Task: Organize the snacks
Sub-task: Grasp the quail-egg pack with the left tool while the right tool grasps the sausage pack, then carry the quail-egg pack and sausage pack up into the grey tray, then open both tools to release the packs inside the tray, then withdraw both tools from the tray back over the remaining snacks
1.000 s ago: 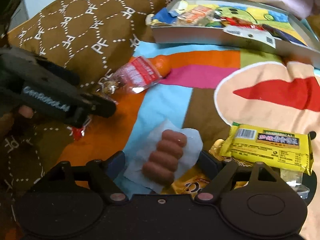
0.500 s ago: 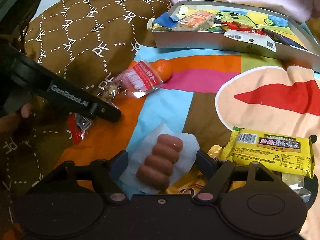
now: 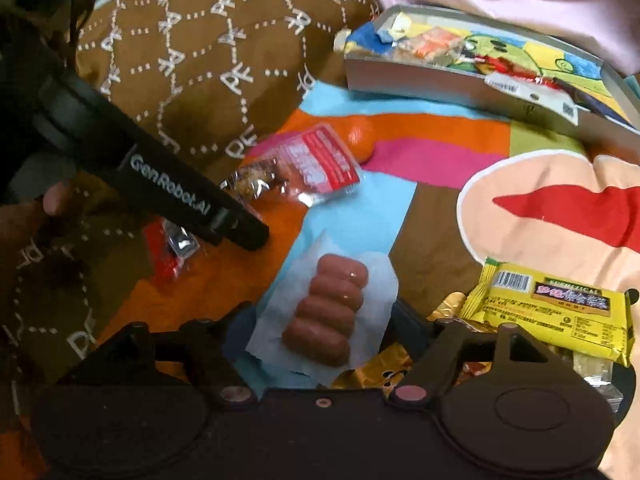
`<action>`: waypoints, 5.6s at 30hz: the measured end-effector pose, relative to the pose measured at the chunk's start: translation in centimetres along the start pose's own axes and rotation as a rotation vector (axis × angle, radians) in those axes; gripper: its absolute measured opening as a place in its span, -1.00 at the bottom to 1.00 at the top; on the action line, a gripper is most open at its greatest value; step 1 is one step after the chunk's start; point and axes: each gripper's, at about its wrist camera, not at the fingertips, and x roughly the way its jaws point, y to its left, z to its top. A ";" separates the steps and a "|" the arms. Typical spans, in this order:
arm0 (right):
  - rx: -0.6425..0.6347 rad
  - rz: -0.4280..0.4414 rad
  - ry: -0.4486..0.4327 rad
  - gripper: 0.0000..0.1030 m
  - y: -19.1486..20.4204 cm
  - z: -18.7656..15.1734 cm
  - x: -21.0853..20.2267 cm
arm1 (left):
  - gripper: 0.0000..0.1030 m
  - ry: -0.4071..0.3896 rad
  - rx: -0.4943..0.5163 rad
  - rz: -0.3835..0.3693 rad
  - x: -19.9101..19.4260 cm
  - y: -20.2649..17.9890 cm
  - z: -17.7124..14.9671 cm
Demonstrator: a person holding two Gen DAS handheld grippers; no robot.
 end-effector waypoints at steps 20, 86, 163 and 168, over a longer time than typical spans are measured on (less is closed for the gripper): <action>-0.161 -0.150 -0.019 0.18 2.5 -0.6 -0.1 | -0.03 -0.021 -0.012 0.012 -0.9 0.0 -0.5; -0.526 -0.770 -0.452 0.09 -1.3 10.0 1.4 | -0.05 -0.494 -0.344 -0.098 -1.9 3.9 14.3; 0.017 -0.537 -0.636 0.99 0.4 -2.3 -17.8 | 0.99 -0.651 -0.216 0.191 -14.2 -4.1 -6.1; 0.052 -0.501 -0.588 0.99 0.8 -4.0 -18.5 | 0.99 -0.574 -0.222 0.185 -13.6 -4.2 -7.8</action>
